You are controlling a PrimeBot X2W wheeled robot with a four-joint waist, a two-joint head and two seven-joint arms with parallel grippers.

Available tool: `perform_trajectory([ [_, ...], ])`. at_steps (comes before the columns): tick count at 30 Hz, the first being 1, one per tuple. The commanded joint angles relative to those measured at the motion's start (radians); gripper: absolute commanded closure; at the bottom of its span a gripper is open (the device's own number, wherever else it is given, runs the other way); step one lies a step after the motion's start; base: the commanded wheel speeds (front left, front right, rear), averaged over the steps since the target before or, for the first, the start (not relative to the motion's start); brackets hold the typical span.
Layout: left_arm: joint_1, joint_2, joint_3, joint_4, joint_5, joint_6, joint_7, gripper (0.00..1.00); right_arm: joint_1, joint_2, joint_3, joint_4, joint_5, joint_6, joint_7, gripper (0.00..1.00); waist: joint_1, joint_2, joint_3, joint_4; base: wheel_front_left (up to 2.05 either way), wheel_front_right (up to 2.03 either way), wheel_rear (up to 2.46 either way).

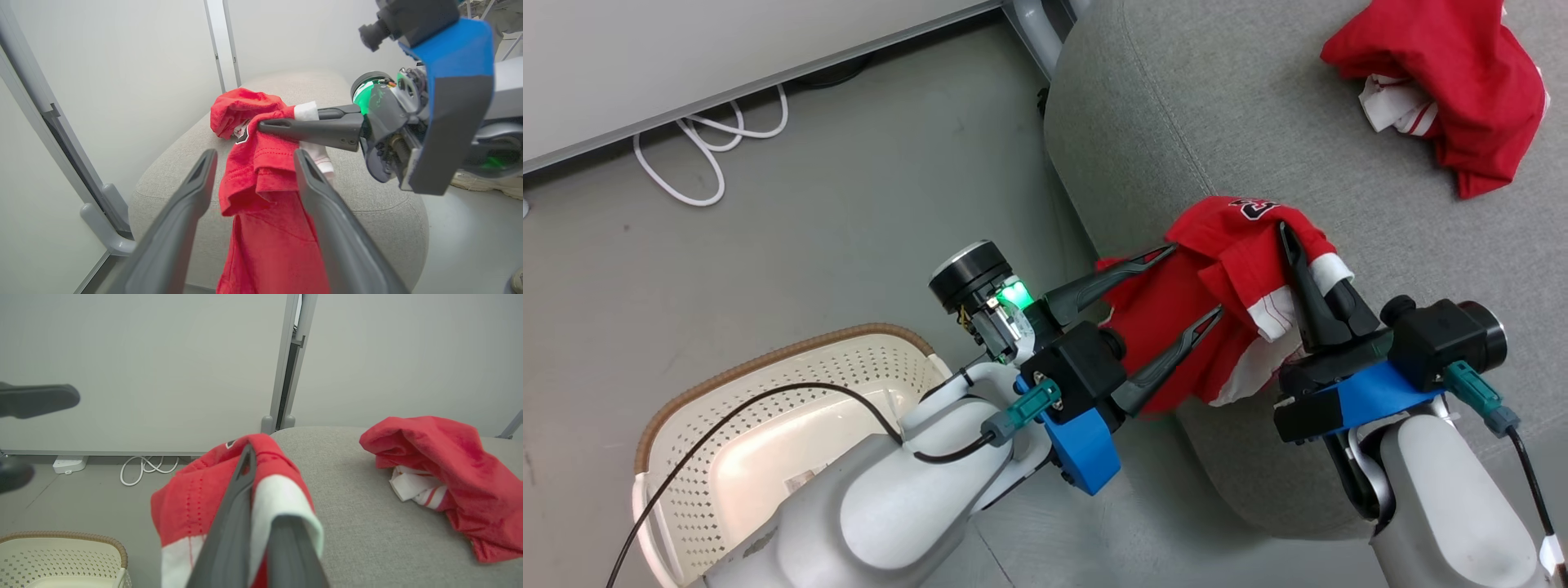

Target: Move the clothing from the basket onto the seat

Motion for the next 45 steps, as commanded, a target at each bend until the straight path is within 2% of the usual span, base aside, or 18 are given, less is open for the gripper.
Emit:
perform_trajectory([
  [1, -0.010, 0.007, 0.000, 0.000, -0.004, 0.001, 0.000, 0.00, 0.005, 0.007, -0.002, -0.006, -0.005, -0.001, -0.001, 1.00, -0.0001, 0.0000, 0.005, -0.007, 0.00, 0.00, 0.00],
  [13, -0.004, 0.012, -0.003, 0.008, -0.018, 0.008, -0.010, 0.00, -0.014, 0.012, -0.019, -0.003, -0.016, -0.001, -0.001, 1.00, -0.0001, 0.0000, 0.006, -0.002, 0.00, 0.00, 0.00],
  [20, -0.006, 0.031, 0.004, -0.001, -0.024, 0.021, -0.006, 0.00, -0.098, -0.010, -0.051, -0.044, -0.015, -0.001, -0.001, 1.00, -0.0001, 0.0000, 0.038, 0.002, 0.00, 0.00, 0.00],
  [23, -0.019, 0.039, 0.005, -0.009, -0.021, 0.025, 0.003, 0.00, -0.164, -0.039, -0.081, -0.075, -0.012, -0.001, -0.001, 1.00, -0.0001, 0.0000, 0.064, 0.003, 0.00, 0.00, 0.00],
  [28, -0.042, 0.055, 0.007, -0.029, -0.013, 0.027, 0.018, 0.00, -0.297, -0.127, -0.181, -0.137, -0.014, -0.001, -0.001, 1.00, -0.0001, 0.0000, 0.124, 0.006, 0.00, 0.00, 0.00],
  [35, -0.090, 0.082, 0.013, -0.065, 0.004, 0.030, 0.044, 0.00, -0.468, -0.303, -0.433, -0.185, 0.010, -0.001, -0.001, 1.00, -0.0001, 0.0000, 0.242, 0.019, 0.00, 0.00, 0.00],
  [40, -0.136, 0.102, 0.017, -0.101, 0.022, 0.031, 0.068, 0.00, -0.540, -0.448, -0.596, -0.103, 0.034, -0.001, -0.001, 1.00, -0.0001, 0.0000, 0.339, 0.027, 0.00, 0.00, 0.00],
  [42, -0.156, 0.111, 0.019, -0.117, 0.028, 0.030, 0.079, 0.00, -0.554, -0.486, -0.644, -0.055, 0.039, -0.001, -0.001, 1.00, -0.0001, 0.0000, 0.378, 0.027, 0.00, 0.00, 0.00],
  [45, -0.184, 0.120, 0.020, -0.137, 0.038, 0.028, 0.091, 0.00, -0.543, -0.505, -0.681, 0.018, 0.032, -0.001, -0.001, 1.00, -0.0001, 0.0000, 0.424, 0.028, 0.00, 0.00, 0.00],
])
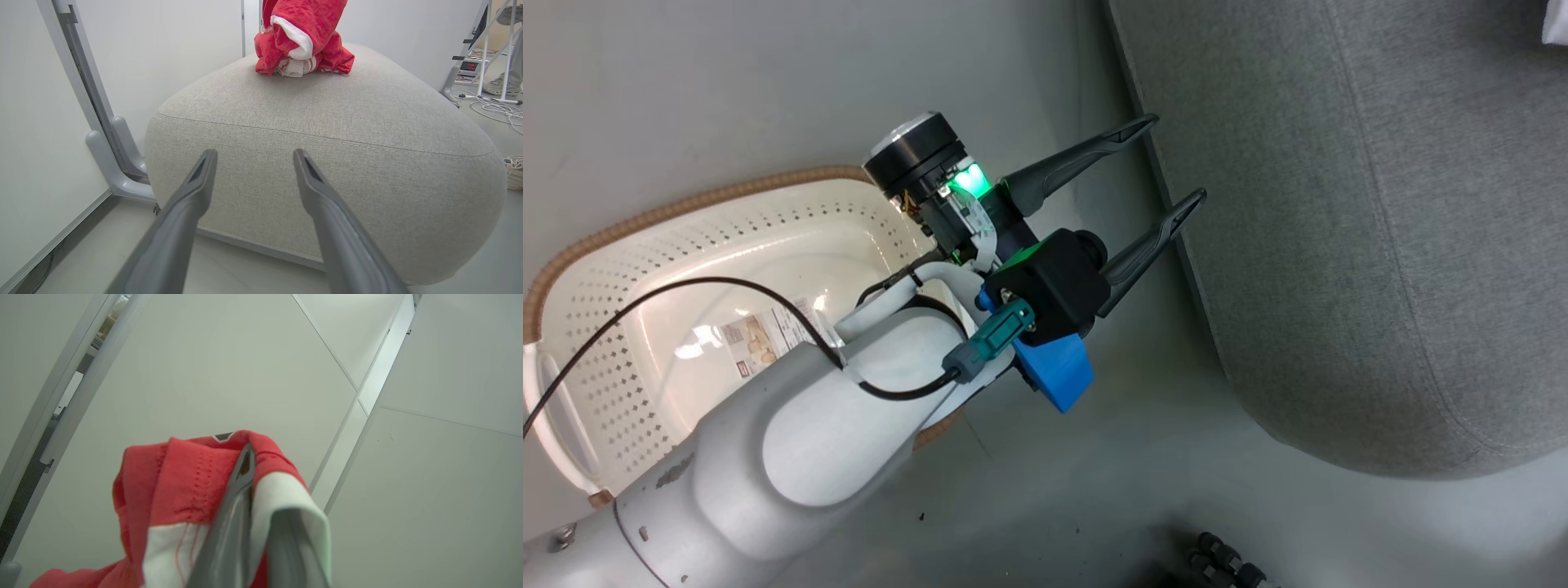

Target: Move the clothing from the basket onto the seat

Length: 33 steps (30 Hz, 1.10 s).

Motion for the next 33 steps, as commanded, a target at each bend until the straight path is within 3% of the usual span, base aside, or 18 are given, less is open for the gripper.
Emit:
perform_trajectory([
  [1, -0.025, 0.013, 0.004, -0.014, 0.008, 0.000, 0.006, 0.00, 0.012, 0.002, -0.003, 0.040, -0.008, -0.001, 0.000, 1.00, -0.0001, 0.0000, 0.070, 0.004, 0.00, 0.00, 0.00],
  [8, -0.062, 0.023, -0.001, -0.040, 0.024, -0.005, 0.018, 0.00, 0.042, 0.067, -0.010, 0.132, -0.056, -0.001, 0.000, 1.00, -0.0001, 0.0000, 0.135, 0.008, 0.00, 0.00, 0.00],
  [17, -0.081, 0.020, -0.013, -0.049, 0.027, -0.002, 0.019, 0.00, 0.083, 0.209, -0.014, 0.219, -0.104, -0.001, 0.000, 1.00, -0.0001, 0.0000, 0.168, 0.026, 0.00, 0.00, 0.00],
  [23, -0.084, 0.019, -0.016, -0.044, 0.023, 0.003, 0.015, 0.00, 0.072, 0.229, -0.024, 0.244, -0.103, -0.001, 0.000, 1.00, -0.0001, 0.0000, 0.162, 0.030, 0.00, 0.00, 0.00],
  [24, -0.082, 0.020, -0.016, -0.042, 0.023, 0.004, 0.012, 0.00, 0.071, 0.230, -0.028, 0.239, -0.101, -0.001, 0.000, 0.76, -0.0001, 0.0000, 0.157, 0.029, 0.00, 0.00, 0.00],
  [25, -0.080, 0.020, -0.017, -0.039, 0.022, 0.005, 0.009, 0.00, 0.075, 0.233, -0.031, 0.231, -0.099, -0.001, 0.000, 0.22, -0.0001, 0.0000, 0.151, 0.029, 0.00, 0.00, 0.00],
  [26, -0.076, 0.019, -0.017, -0.036, 0.019, 0.006, 0.006, 0.00, 0.084, 0.237, -0.033, 0.223, -0.099, -0.001, 0.000, 0.00, -0.0001, 0.0000, 0.144, 0.028, 0.00, 0.00, 0.00],
  [33, -0.031, 0.001, -0.021, 0.001, -0.005, 0.021, -0.052, 0.00, 0.207, 0.277, -0.032, 0.149, -0.081, -0.001, 0.000, 0.00, -0.0001, 0.0000, 0.042, 0.033, 0.00, 0.00, 0.00],
])
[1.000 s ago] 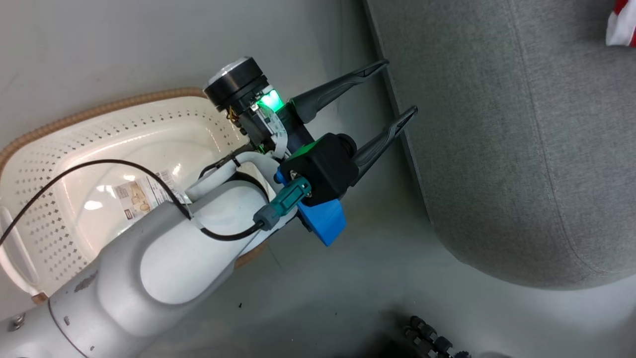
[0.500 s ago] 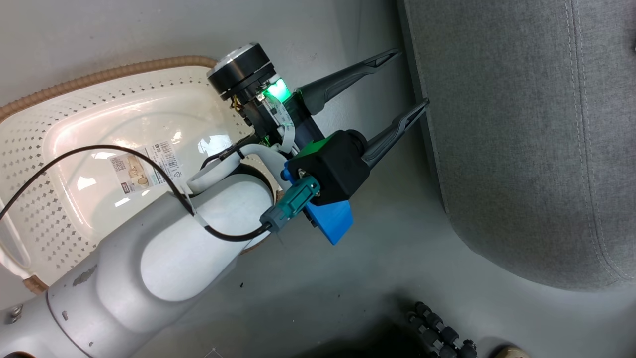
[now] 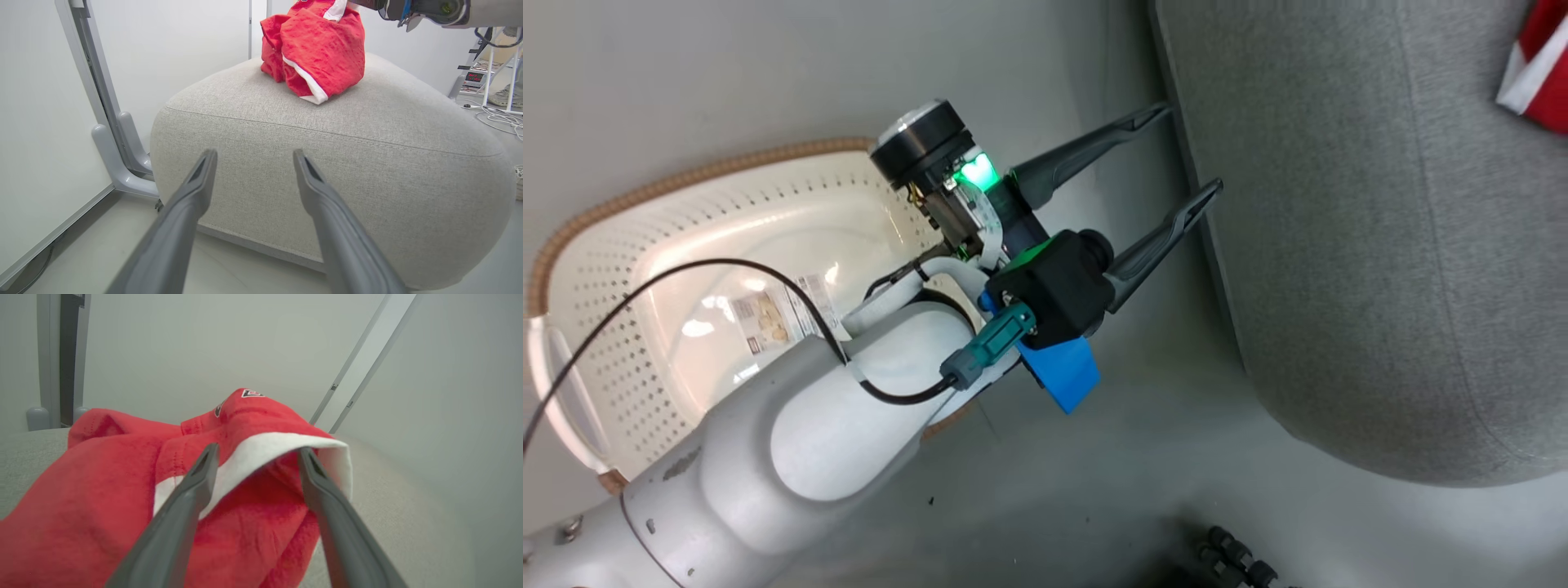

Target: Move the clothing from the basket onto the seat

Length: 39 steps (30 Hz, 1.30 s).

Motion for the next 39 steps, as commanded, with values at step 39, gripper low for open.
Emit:
perform_trajectory([
  [39, 0.696, -0.022, 0.681, -0.002, -0.097, 0.117, -0.096, 0.00, 0.431, 0.217, 0.593, -0.237, 0.055, -0.001, 0.000, 0.00, -0.0001, 0.0000, -0.670, 0.235, 0.00, 0.00, 0.00],
])
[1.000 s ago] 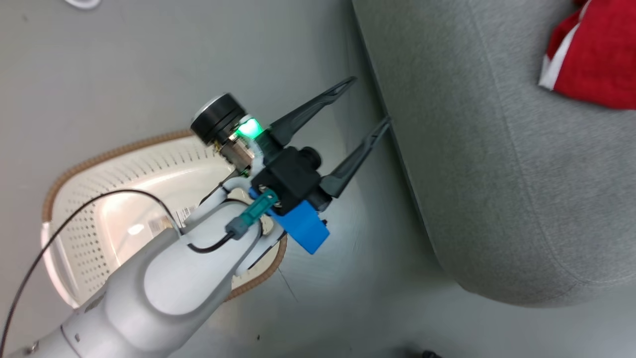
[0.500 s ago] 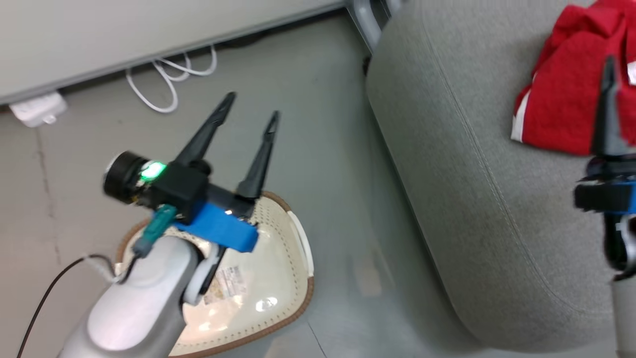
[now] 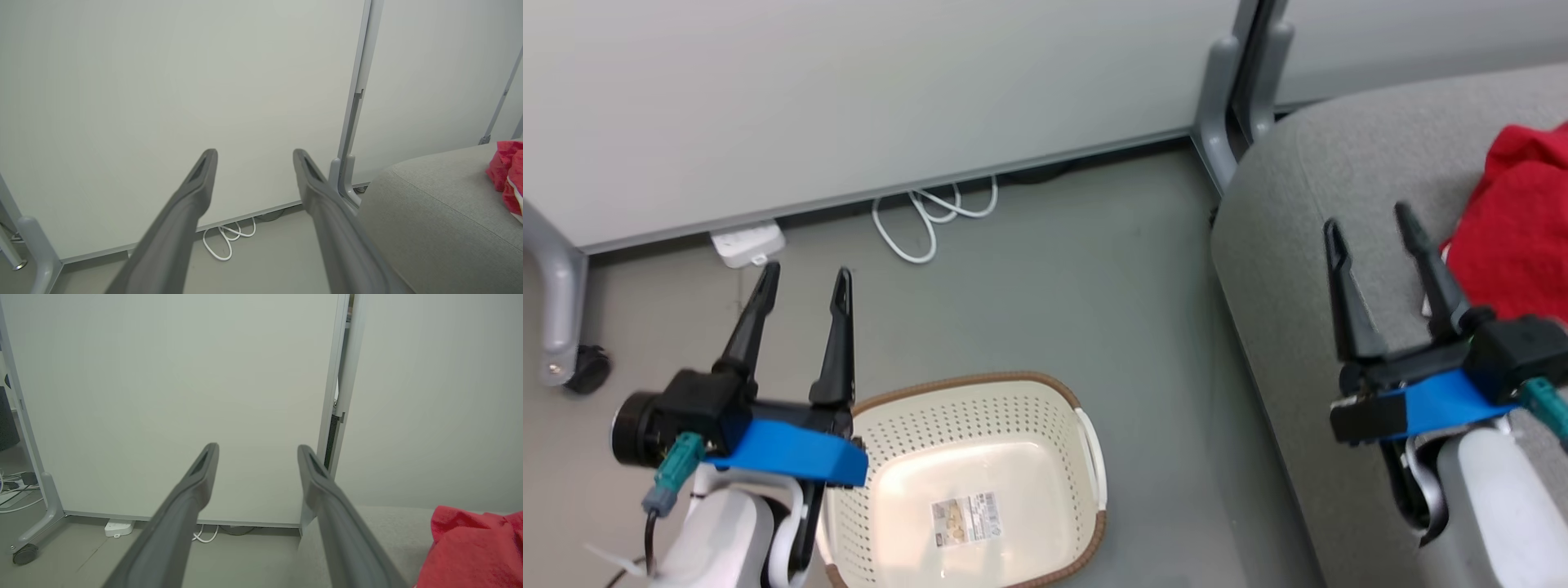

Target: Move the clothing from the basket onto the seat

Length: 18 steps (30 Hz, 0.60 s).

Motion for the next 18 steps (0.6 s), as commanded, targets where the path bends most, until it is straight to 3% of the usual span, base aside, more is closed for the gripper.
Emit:
perform_trajectory([
  [1, 0.038, -0.013, 0.024, -0.005, 0.018, -0.012, -0.003, 0.00, 0.037, 0.013, 0.005, 0.010, 0.008, -0.001, -0.001, 0.00, 0.0003, -0.0001, -0.039, 0.035, 0.00, 0.00, 0.00],
  [18, 0.247, -0.147, 0.221, 0.030, 0.150, -0.142, -0.003, 0.00, 0.239, 0.095, -0.001, 0.062, 0.047, -0.001, -0.001, 0.00, 0.0003, -0.0001, -0.148, 0.078, 0.00, 0.00, 0.00],
])
